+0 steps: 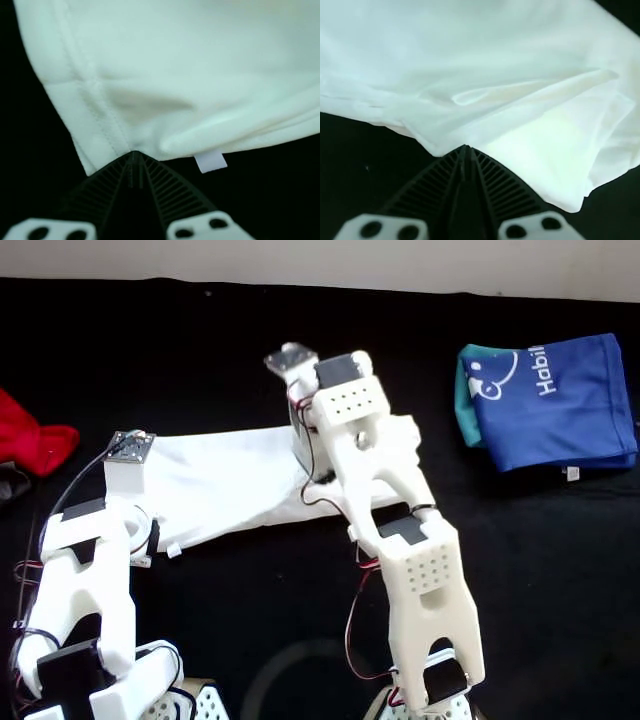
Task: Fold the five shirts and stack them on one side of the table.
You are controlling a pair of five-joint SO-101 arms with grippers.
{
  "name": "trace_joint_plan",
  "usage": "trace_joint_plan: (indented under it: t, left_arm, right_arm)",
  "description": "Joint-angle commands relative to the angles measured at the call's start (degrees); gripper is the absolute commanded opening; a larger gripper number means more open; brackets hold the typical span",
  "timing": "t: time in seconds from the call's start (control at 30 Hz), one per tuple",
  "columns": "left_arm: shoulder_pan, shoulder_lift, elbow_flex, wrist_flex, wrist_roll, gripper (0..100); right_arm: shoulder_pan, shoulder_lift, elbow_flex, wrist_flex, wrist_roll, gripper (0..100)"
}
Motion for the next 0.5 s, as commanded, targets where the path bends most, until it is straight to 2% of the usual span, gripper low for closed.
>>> trace_joint_plan:
  t: [0.0, 0.23, 0.47]
  left_arm:
    - [-0.5, 0.0, 0.1, -1.4, -0.4, 1]
    - [-0.5, 0.0, 0.1, -1.4, -0.4, 1]
    - [-0.5, 0.0, 0.1, -1.4, -0.4, 1]
  right_arm:
    - [-0.7, -4.4, 3.4, -1.0, -0.7, 0.6]
    - [-1.2, -2.9, 4.2, -12.9, -0.7, 0.6]
    - [-3.3, -2.2, 4.2, -18.2, -0.7, 0.6]
